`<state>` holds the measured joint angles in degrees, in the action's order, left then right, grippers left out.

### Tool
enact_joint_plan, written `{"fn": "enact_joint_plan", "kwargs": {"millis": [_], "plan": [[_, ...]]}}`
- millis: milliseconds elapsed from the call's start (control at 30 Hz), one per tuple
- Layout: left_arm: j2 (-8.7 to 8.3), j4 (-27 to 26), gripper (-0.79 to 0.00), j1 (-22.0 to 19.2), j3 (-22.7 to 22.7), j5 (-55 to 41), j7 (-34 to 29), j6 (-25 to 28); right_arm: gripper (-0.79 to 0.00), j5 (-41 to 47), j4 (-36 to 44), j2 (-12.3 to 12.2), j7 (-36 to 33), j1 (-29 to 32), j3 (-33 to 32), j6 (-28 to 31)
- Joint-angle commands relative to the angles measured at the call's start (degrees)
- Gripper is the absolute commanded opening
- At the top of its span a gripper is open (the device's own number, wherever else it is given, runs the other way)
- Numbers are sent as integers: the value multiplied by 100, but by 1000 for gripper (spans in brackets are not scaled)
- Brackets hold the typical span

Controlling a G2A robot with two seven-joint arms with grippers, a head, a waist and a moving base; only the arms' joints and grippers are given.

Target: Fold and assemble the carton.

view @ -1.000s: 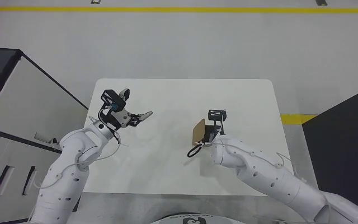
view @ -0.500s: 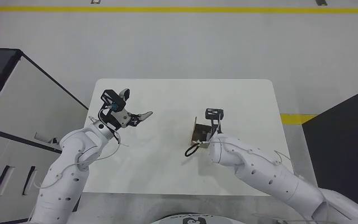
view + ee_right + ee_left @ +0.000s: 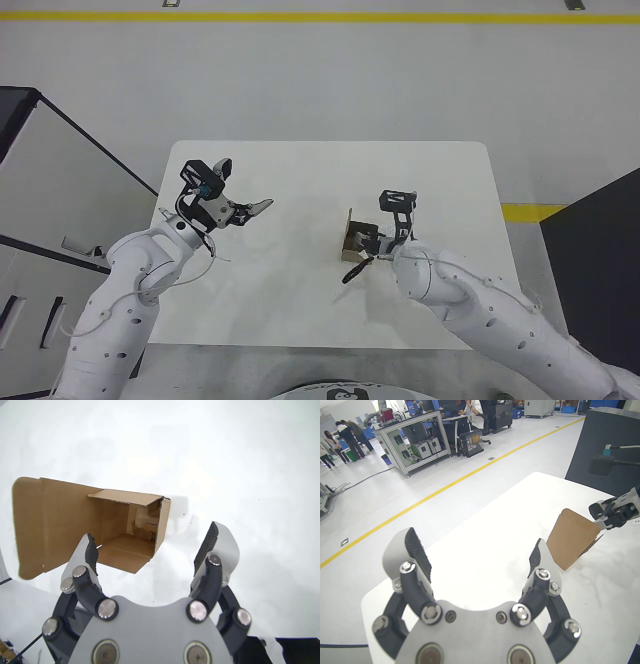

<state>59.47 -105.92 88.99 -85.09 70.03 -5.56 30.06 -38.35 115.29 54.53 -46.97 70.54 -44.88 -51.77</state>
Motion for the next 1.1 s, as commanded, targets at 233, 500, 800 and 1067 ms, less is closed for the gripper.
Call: {"fn": "enact_joint_plan", "kwargs": {"millis": [233,500,800,1067], "plan": [[0,0,0,0,0,0,0,0,0,813,699,-315,603,1358,-1621,1671],[0,0,0,0,0,0,0,0,0,1027,894,-411,744,1869,-2195,2350],[0,0,0,0,0,0,0,0,0,1088,849,-442,925,1983,-2409,3370],[0,0,0,0,0,0,0,0,0,1836,579,-565,447,2211,-3362,5424]]}}
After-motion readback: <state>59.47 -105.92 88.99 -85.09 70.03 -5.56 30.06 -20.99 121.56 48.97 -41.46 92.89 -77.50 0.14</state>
